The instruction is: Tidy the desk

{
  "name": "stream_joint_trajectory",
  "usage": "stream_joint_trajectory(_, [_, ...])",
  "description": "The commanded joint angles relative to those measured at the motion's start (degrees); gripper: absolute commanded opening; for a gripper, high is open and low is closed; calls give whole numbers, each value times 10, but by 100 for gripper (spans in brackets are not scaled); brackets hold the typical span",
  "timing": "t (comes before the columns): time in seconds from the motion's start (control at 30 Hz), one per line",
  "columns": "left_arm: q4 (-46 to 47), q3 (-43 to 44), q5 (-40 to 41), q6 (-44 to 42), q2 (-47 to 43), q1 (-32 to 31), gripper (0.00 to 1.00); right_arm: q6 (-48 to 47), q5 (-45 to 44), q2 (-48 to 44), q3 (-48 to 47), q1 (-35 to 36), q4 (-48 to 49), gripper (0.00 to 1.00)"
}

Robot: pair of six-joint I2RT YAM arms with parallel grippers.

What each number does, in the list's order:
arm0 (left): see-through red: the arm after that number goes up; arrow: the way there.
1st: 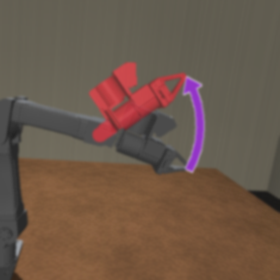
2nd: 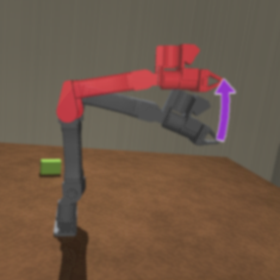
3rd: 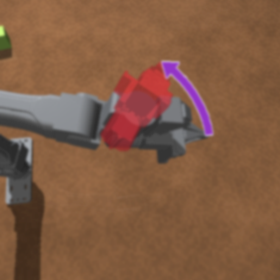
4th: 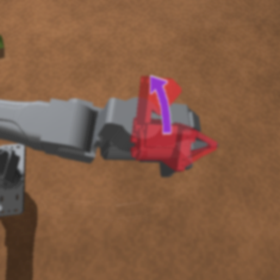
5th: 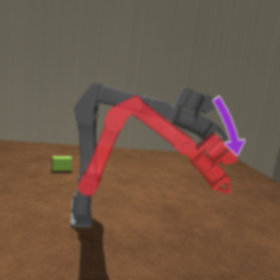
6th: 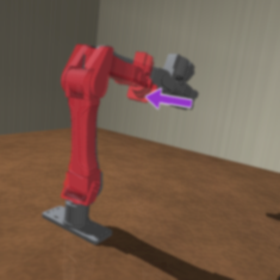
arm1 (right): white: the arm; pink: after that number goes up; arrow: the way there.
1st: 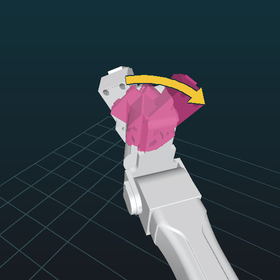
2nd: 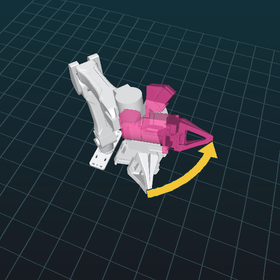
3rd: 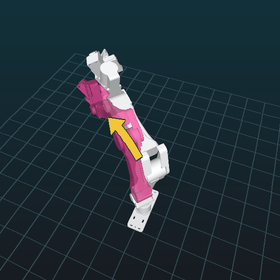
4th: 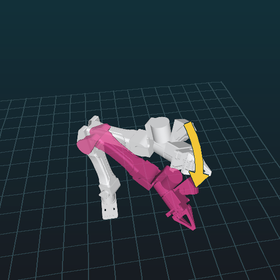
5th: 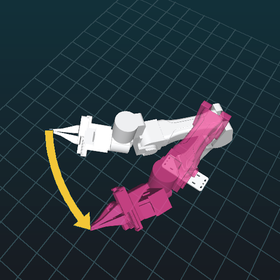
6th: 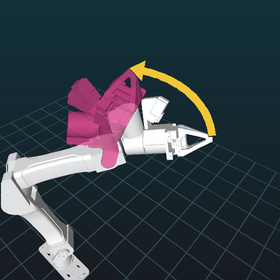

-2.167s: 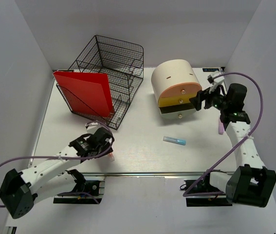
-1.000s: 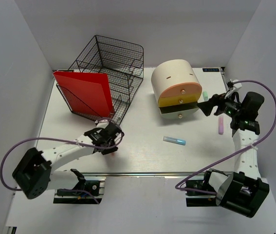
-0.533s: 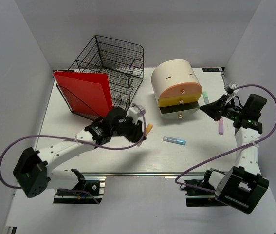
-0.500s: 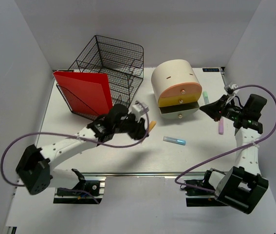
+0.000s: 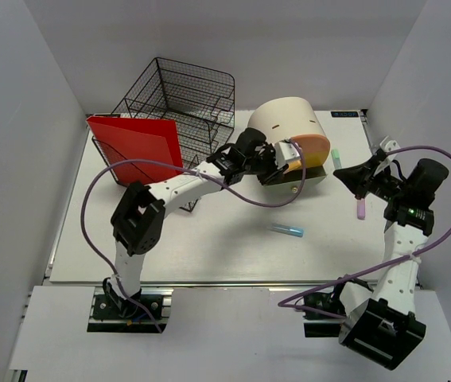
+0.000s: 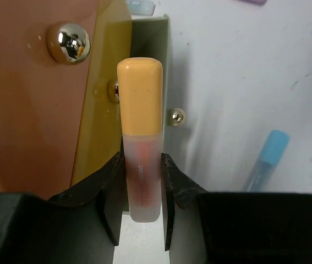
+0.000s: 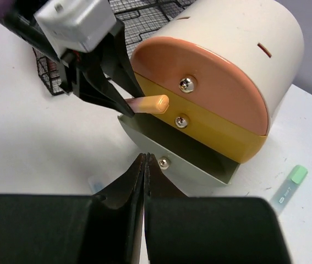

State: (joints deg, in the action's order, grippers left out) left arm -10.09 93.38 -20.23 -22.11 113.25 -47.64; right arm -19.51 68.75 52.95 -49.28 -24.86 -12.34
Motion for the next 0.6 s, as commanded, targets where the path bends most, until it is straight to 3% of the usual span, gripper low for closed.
stream_joint_trajectory(0.0, [1,33,24,-65,5,-2,0,2,-3,1,4,-10,16,0])
stream_joint_trajectory(0.23, [74,1,38,-121,18,-2,0,7,9,2,8,-24,20,0])
stream_joint_trajectory(0.57, [85,-5,55,-126,43,-7,0,6,22,5,9,-36,19,0])
